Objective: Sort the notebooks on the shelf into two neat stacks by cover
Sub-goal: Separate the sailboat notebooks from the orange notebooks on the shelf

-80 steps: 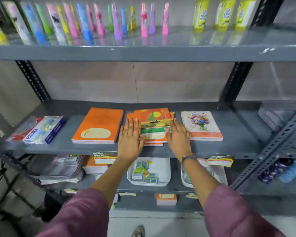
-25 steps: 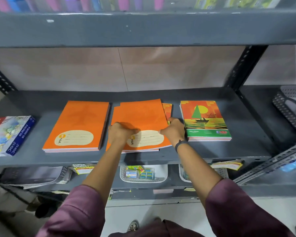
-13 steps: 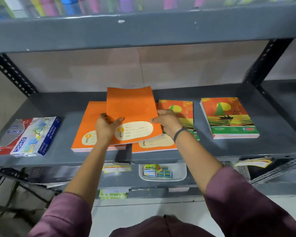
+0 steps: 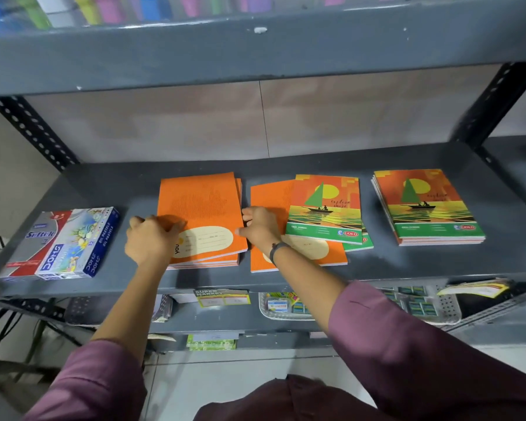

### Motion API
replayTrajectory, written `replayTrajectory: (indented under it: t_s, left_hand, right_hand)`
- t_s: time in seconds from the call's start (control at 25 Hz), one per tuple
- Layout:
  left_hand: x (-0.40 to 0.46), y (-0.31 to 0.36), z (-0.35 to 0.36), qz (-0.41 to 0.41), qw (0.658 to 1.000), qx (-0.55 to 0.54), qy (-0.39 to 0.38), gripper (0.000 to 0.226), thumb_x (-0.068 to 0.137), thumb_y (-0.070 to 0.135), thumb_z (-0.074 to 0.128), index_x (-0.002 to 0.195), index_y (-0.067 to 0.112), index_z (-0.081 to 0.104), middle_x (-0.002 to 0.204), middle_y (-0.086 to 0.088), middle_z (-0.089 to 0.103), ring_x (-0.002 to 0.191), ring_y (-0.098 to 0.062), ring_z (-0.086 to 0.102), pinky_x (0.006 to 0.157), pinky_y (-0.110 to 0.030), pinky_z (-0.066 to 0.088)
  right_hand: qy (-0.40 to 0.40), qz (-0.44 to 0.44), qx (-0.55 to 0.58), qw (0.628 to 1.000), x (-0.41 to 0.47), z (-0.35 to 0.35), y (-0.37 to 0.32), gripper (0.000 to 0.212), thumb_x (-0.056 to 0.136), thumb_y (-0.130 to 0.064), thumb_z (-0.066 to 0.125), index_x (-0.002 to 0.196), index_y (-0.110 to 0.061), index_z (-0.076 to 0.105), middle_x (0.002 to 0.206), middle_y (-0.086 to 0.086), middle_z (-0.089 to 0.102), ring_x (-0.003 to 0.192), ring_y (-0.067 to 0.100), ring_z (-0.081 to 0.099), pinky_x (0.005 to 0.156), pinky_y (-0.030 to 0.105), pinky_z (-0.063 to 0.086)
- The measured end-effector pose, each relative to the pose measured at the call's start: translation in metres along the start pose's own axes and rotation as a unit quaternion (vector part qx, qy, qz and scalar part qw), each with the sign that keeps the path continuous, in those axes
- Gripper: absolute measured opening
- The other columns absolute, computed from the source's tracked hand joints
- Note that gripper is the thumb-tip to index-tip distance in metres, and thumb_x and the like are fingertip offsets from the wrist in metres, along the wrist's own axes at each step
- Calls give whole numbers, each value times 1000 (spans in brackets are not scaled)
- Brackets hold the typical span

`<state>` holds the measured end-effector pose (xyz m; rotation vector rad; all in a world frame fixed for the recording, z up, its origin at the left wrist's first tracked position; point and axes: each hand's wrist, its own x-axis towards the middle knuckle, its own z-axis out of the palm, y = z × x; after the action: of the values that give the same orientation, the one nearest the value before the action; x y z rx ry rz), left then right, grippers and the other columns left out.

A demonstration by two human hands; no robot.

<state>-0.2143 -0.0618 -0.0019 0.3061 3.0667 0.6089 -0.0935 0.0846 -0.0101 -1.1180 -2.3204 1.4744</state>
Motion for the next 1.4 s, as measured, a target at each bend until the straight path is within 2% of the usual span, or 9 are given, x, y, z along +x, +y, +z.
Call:
replayTrajectory:
  t_s: [0.2,0.28,0.4,0.52,0.72,0.88,1.04,1.2,1.4]
  left_hand:
    - [-34,46,11,129,987,-36,92,36,83,23,56,113,3,59,115,-25,55,107,-42,49,87,-48,41]
    - [-60,85,25,210,972,-102,41,33,85,17,53,115,4,57,118,-22,57,110,-39,50,91,-45,42]
    - [-90,136,54,265,943,-176,-95,39,88,22,50,122,3,52,120,-21,60,110,-38,55,94,-43,47]
    - [-99,166,79,224,932,-164,-233,45,90,23,49,131,9,42,123,-20,58,116,-38,51,98,-43,45]
    - [-107,183,92,107,924,-262,-255,41,87,9,46,128,14,47,126,-15,59,119,-37,48,103,-43,41]
    - [-109,194,85,-57,833,-464,-295,42,84,2,53,124,18,48,125,-13,60,106,-33,61,94,-47,51]
    - [-143,233,69,-30,772,-544,-327,40,85,-5,46,117,18,49,121,-10,60,93,-25,63,70,-29,55]
    - [-183,273,69,55,761,-513,-392,45,84,-8,47,124,12,47,132,-10,52,100,-21,57,78,-17,52]
    - [-208,288,85,97,777,-440,-439,47,86,-6,46,129,14,41,132,-15,51,102,-21,52,91,-33,47]
  right_hand:
    - [196,16,-110,974,0,-68,15,34,89,-21,58,123,-14,59,124,11,64,109,30,62,88,39,54]
    - [289,55,-178,939,-2,-98,36,33,87,-20,56,119,-13,60,123,13,62,115,32,53,88,41,48]
    - [292,151,-193,925,-2,-125,69,38,84,-21,57,121,-10,55,129,19,53,122,37,43,96,44,38]
    - [260,162,-139,942,-3,-134,85,39,83,-26,60,119,-12,56,129,18,56,122,38,46,99,45,40]
    - [239,105,-37,965,-5,-142,90,48,82,-12,66,128,-9,53,129,16,60,120,35,54,97,40,48]
    - [257,72,-11,964,-3,-156,93,51,83,-8,64,132,-14,50,133,15,58,115,37,57,94,45,52]
    - [354,72,-74,930,-10,-208,101,39,87,-24,58,125,-15,56,121,16,65,102,37,64,86,44,56]
    - [422,127,-115,890,-26,-256,134,32,83,-28,50,104,-10,66,105,24,68,108,43,55,89,45,47]
    - [391,150,-106,902,-37,-280,168,30,84,-20,57,111,-11,65,108,26,68,110,45,54,96,50,43]
